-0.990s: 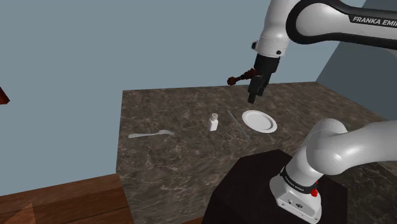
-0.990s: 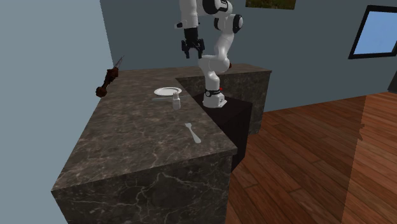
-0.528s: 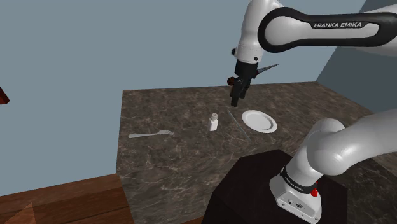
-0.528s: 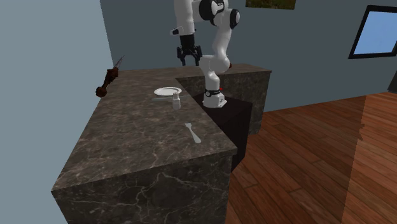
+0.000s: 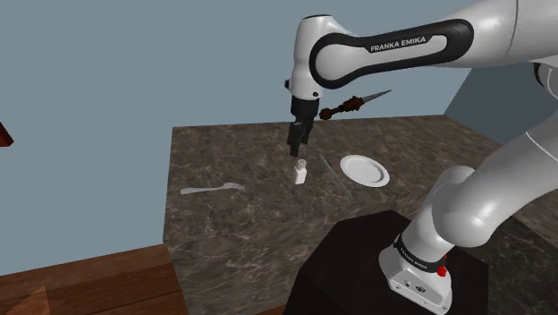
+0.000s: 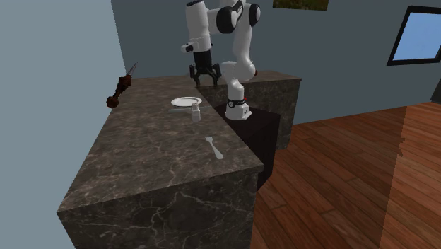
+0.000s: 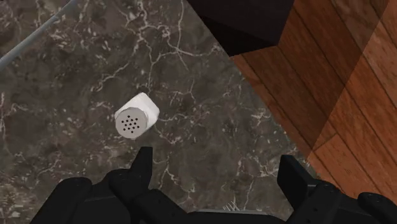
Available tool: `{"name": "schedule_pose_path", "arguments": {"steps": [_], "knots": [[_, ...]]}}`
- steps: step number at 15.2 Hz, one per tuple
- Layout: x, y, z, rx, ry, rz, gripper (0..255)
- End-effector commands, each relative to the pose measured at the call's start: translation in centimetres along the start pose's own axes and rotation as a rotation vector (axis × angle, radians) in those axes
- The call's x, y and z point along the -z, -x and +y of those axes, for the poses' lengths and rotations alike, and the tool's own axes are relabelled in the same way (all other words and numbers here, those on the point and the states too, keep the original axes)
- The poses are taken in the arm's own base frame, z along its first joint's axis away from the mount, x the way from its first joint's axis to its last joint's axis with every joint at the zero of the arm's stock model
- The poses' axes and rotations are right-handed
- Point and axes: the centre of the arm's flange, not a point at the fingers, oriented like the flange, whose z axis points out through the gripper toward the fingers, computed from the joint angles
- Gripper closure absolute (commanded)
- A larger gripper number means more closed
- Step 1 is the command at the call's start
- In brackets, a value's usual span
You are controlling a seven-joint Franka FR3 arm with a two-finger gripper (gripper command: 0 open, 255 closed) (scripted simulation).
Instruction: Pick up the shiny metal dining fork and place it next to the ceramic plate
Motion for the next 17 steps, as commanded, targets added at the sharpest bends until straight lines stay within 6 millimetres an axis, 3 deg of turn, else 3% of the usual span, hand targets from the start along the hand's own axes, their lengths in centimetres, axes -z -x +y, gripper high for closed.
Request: {"name": "schedule_pose_path", "arguments": {"steps": [1,9,17], "knots": [[-1.3,-2.1,-0.5,0.038,0.002,-0.005,0],[-5.8,-11.4,-3.9,0.184,0.010,-0.025,0],[-10.7,-19.9,-8.6,0.331,0.018,-0.046,0]]}}
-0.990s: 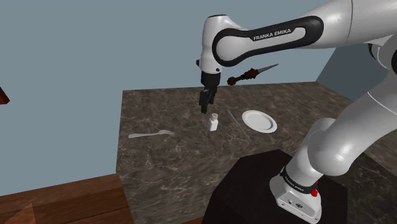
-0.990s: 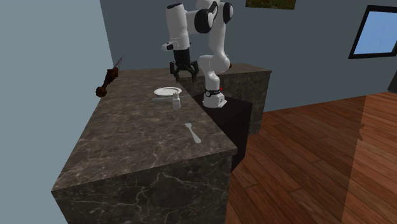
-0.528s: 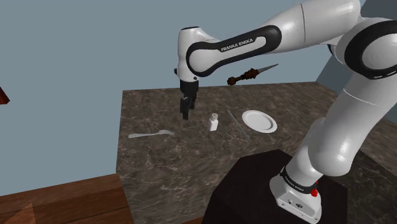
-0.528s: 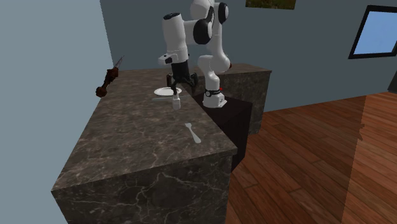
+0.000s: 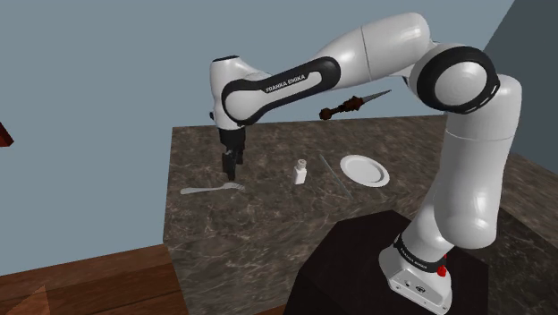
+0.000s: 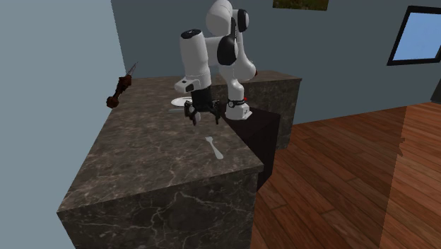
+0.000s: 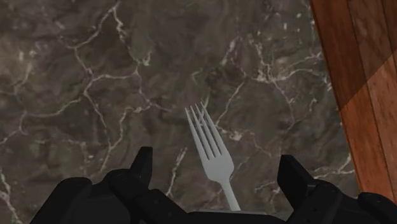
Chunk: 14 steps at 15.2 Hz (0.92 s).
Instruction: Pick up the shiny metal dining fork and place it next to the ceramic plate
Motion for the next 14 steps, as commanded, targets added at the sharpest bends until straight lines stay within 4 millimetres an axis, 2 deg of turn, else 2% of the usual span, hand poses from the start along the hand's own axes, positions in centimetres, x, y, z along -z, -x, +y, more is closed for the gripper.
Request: {"name": "schedule_pose_path", "arguments": {"steps": [1,3,10,14], "knots": [[-1.1,-2.5,-0.6,0.037,0.002,-0.005,0],[-2.2,-4.6,-1.3,0.070,0.004,-0.009,0],[-5.8,-4.6,-1.3,0.070,0.004,-0.009,0],[-6.2,-4.6,-1.3,0.070,0.004,-0.009,0]]}}
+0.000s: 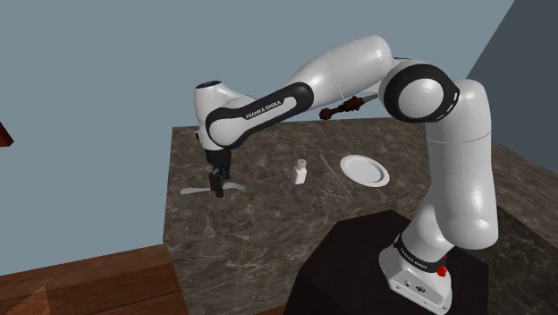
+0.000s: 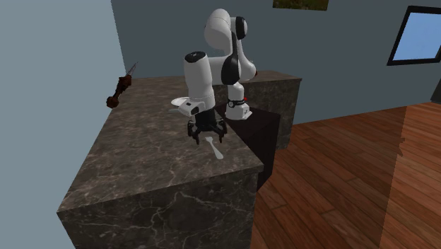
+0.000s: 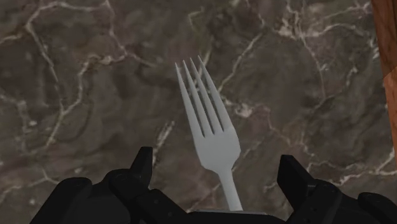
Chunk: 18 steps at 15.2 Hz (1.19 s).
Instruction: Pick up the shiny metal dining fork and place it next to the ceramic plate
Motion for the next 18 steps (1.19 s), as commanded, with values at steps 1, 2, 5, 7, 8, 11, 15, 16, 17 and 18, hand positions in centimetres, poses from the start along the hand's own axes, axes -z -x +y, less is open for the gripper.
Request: {"name": "schedule_pose_path", "arguments": {"steps": [1,2,5,7,8,11,15,16,17,18], "knots": [[0.0,0.0,0.0,0.000,0.000,0.000,0],[0.0,0.0,0.0,0.000,0.000,0.000,0],[0.0,0.0,0.0,0.000,0.000,0.000,255],[0.0,0.0,0.0,0.000,0.000,0.000,255],[0.0,0.0,0.0,0.000,0.000,0.000,255],[0.0,0.0,0.0,0.000,0.000,0.000,255],[0.5,0.1,0.0,0.000,0.000,0.000,255],[1.0,0.1,-0.1,0.000,0.000,0.000,255],[1.5,0.2,-0.1,0.000,0.000,0.000,255],[2.1,0.3,-0.2,0.000,0.000,0.000,255]]}}
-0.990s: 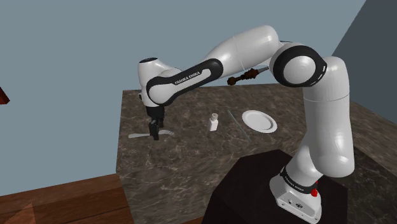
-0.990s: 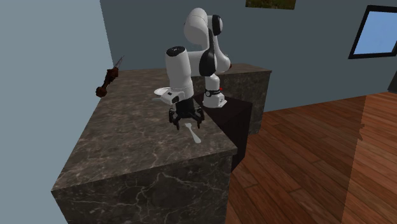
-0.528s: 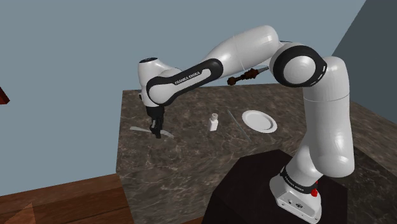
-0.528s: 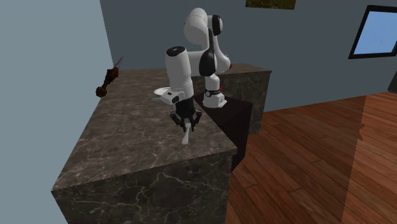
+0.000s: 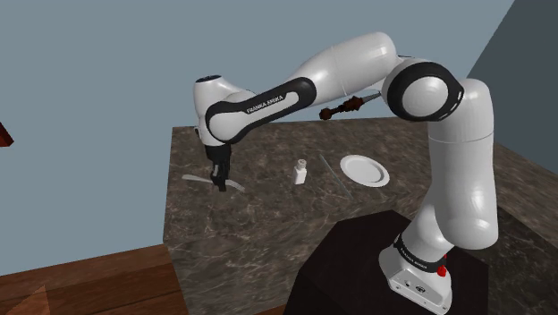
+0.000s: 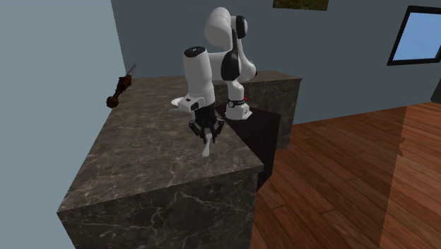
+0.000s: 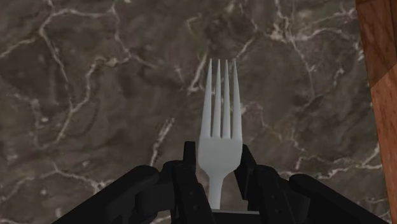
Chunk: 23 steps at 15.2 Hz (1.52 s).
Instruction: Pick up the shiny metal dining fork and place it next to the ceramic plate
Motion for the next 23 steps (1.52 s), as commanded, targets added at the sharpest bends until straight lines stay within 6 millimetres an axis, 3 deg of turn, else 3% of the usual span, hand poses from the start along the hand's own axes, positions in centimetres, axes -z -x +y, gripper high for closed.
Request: {"name": "schedule_pose_path", "arguments": {"steps": [1,15,23], "knots": [[1.1,0.1,-0.1,0.000,0.000,0.000,255],[8.2,0.9,-0.8,0.000,0.000,0.000,255],[8.1,8.3,6.7,0.000,0.000,0.000,255]]}}
